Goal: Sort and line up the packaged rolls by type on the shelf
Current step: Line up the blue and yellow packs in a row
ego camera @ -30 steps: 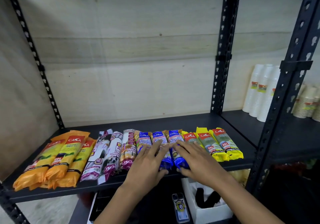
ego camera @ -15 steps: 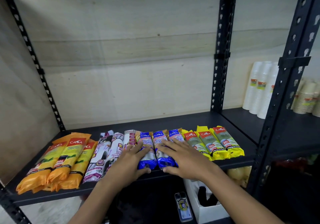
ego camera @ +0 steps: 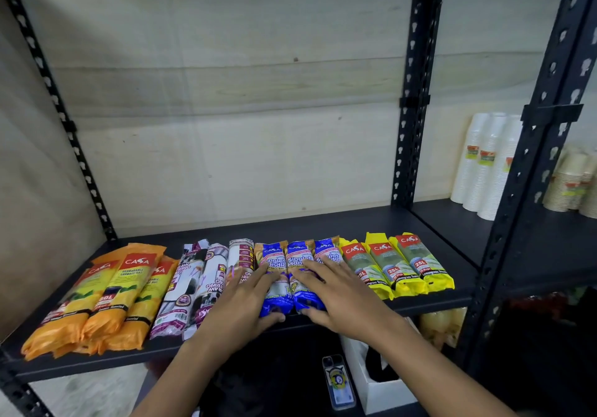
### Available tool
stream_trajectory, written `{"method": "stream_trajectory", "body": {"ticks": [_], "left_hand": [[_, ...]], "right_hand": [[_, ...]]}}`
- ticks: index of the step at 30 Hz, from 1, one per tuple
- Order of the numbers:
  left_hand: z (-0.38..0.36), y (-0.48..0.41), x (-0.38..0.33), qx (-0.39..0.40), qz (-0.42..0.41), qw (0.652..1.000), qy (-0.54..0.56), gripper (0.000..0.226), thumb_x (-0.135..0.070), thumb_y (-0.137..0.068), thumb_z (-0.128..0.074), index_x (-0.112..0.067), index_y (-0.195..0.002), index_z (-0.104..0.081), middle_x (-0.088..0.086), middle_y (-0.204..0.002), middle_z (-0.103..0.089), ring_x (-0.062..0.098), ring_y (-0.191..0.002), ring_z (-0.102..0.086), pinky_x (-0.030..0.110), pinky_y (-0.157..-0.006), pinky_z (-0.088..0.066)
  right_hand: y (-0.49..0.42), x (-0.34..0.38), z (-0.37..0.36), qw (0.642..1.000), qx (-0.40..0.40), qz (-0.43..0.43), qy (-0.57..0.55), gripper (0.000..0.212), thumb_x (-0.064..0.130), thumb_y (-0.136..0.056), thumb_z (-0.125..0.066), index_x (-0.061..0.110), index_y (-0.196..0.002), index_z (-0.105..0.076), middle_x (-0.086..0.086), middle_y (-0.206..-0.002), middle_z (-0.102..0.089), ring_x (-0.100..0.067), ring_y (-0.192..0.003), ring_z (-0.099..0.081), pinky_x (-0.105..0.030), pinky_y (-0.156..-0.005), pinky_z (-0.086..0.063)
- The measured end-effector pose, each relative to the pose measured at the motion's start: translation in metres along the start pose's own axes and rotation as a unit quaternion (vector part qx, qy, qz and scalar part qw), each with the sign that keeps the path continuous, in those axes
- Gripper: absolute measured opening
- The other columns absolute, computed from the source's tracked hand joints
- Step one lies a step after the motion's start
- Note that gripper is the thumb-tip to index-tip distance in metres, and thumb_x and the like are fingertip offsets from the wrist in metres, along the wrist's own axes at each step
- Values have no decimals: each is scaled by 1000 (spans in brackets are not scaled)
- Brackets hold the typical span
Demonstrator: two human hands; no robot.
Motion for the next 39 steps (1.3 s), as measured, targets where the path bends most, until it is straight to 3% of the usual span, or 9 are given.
{"method": "stream_trajectory", "body": {"ticks": [5, 10, 15, 17, 23, 26, 31, 34, 39], "left_hand": [[-5, 4, 1, 22, 11, 1000, -20, 97, -77, -79, -50, -38, -155, -4, 0, -165, -9, 22, -150, -12, 40, -118, 8], [1, 5, 0, 18, 23, 999, -16, 107, -92, -69, -42, -50, -151, 13, 0, -165, 10, 24, -151, 1, 41, -119, 7], [0, 1, -6, 41, 25, 997, -53, 96, -86, -76, -44, -54, -150, 9, 5, -166, 0, 29, -150, -11, 46, -120, -2], [-1, 0, -9, 44, 26, 997, -64, 88, -78, -82, -47, -54, -150, 4, 6, -166, -2, 34, -150, -12, 47, -120, -6], [-9, -1, -4, 58, 42, 995, -67, 80, -70, -87, -50, -57, -149, -2, 2, -166, -8, 43, -147, -15, 53, -116, -22], [-7, -2, -6, 63, 42, 995, -72, 80, -70, -88, -50, -55, -150, -3, 2, -166, -6, 41, -148, -13, 51, -117, -19], [0, 6, -6, 46, 21, 998, -47, 94, -75, -80, -55, -53, -151, 3, 4, -166, 1, 31, -151, -6, 46, -121, -2], [17, 17, 3, 18, 7, 1000, -25, 94, -74, -77, -59, -51, -152, -6, 2, -165, -7, 25, -151, -11, 40, -120, -1], [45, 45, 48, -22, 56, 998, 28, 83, -71, -81, -60, -48, -151, -21, -8, -156, -33, 18, -141, -33, 37, -109, -38]], "right_hand": [[13, 3, 27, 999, -4, -5, -44, 85, 82, -87, -37, 49, -156, -2, 17, -167, 0, -8, -153, 13, -43, -124, 7], [48, -80, 77, 961, -174, -130, -169, 70, 79, -90, -35, 41, -149, -39, 18, -155, -38, -2, -150, -16, -40, -121, -24], [85, -167, 57, 960, -109, -239, -101, 81, 90, -81, -25, 48, -149, -36, 13, -158, -35, -20, -151, -20, -57, -120, -19], [89, -172, 42, 961, -63, -241, -122, 78, 91, -80, -26, 55, -149, -31, 19, -161, -25, -19, -154, -12, -56, -122, -14], [90, -168, 26, 959, -34, -242, -142, 77, 95, -76, -23, 60, -144, -35, 28, -162, -16, -8, -153, 1, -50, -120, -22], [90, -168, 28, 961, -37, -240, -134, 83, 97, -74, -19, 58, -145, -36, 24, -163, -17, -11, -153, -1, -50, -121, -19], [80, -150, 39, 974, -56, -214, -43, 81, 90, -81, -15, 50, -150, -32, 17, -165, -13, -13, -154, 9, -50, -122, 4], [65, -117, 56, 972, -121, -179, -95, 71, 79, -87, -33, 38, -143, -51, 11, -160, -31, -12, -154, -7, -42, -122, -14], [26, -33, 59, 977, -97, -99, -164, 47, 58, -95, -50, 38, -138, -54, 23, -144, -41, 2, -134, -34, -23, -101, -34]]}}
Point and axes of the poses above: each hand's wrist, its own y-axis away from the middle knuckle, its own z-axis out of the back of the hand, x = y × z, the point moved 10 cm from there along -y, towards the middle knuckle
